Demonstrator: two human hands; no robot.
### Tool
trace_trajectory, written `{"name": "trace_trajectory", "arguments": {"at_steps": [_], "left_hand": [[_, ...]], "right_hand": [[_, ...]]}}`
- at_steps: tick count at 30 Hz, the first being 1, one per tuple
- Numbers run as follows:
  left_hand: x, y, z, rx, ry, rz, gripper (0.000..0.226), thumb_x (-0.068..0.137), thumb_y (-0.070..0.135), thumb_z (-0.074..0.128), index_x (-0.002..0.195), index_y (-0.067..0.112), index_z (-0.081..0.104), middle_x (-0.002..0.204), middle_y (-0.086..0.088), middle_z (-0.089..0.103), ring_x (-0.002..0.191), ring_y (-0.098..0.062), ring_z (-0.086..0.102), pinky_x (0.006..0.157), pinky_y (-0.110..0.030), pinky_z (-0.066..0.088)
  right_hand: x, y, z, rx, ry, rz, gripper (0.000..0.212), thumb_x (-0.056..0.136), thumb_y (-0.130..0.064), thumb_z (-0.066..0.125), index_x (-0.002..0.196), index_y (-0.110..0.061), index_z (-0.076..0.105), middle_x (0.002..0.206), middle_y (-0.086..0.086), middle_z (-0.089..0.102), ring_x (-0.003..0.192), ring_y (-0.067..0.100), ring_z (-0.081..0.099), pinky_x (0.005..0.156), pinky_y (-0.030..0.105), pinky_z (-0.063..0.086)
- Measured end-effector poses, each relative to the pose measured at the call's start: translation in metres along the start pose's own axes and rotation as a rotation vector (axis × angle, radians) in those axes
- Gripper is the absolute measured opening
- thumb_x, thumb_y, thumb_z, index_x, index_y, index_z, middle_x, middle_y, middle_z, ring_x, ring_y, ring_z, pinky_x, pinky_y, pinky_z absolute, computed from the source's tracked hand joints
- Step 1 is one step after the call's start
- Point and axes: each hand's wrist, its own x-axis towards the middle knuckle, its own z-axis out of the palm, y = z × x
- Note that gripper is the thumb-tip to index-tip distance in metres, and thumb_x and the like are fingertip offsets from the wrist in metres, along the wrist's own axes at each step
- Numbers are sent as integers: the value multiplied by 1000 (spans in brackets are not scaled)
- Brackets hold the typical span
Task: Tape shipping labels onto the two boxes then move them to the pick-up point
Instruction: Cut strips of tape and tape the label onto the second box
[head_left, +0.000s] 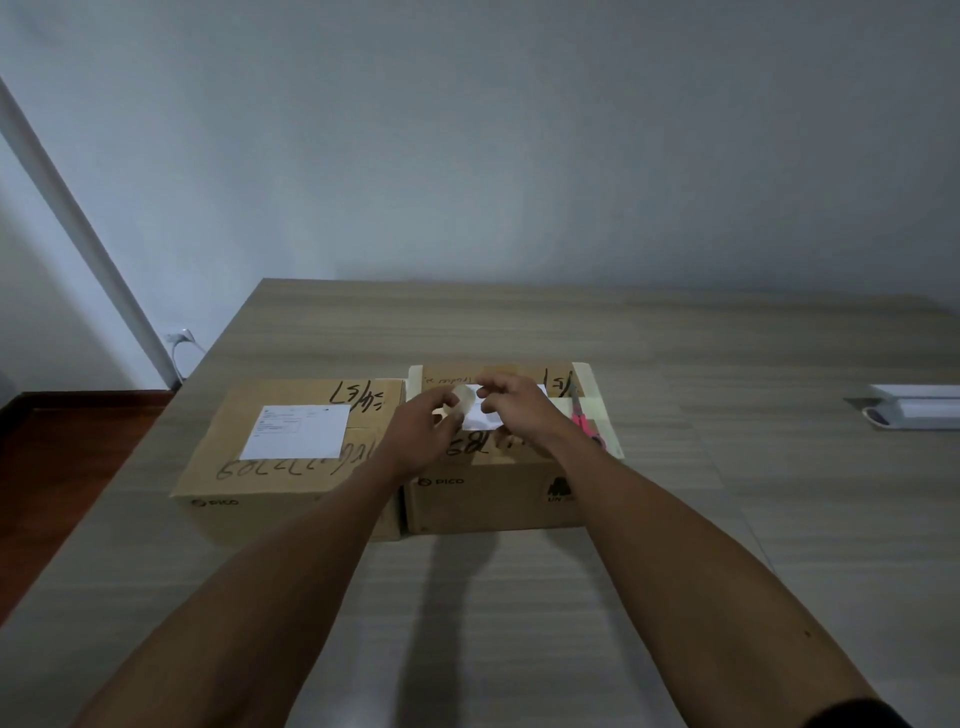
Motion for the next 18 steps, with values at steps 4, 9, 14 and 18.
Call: {"name": "trace_trajectory", "arguments": {"at_steps": [4,9,14,18], "left_hand": [[2,12,2,-27,-34,42,13,102,19,58,111,17,67,114,6,70,104,-13,65,95,-34,55],[5,18,5,-19,-73,71,16,101,16,59,115,21,66,113,4,68,104,-13,63,91,-26,52],[3,27,7,-23,-98,72,22,101,13,60,101,35,56,120,-1,68,104,-15,62,79,0,38],[4,30,11,-7,-110,73,13,101,15,61,101,28,60,122,0,67,106,-17,63,78,1,39]], "right_hand": [[-7,-3,-6,61,23,-7,37,97,-2,52,128,-15,67,112,-2,67,95,9,61,67,26,51],[-11,0,-13,69,50,-45,20,98,-8,61,101,-23,74,100,-9,71,90,7,64,57,17,49],[-14,4,-18,34,140,-78,13,98,-11,66,107,-10,75,105,6,75,89,12,67,59,18,50],[-17,5,-22,14,203,-137,8,97,-7,67,96,-3,74,92,13,74,78,15,69,57,11,48]]}}
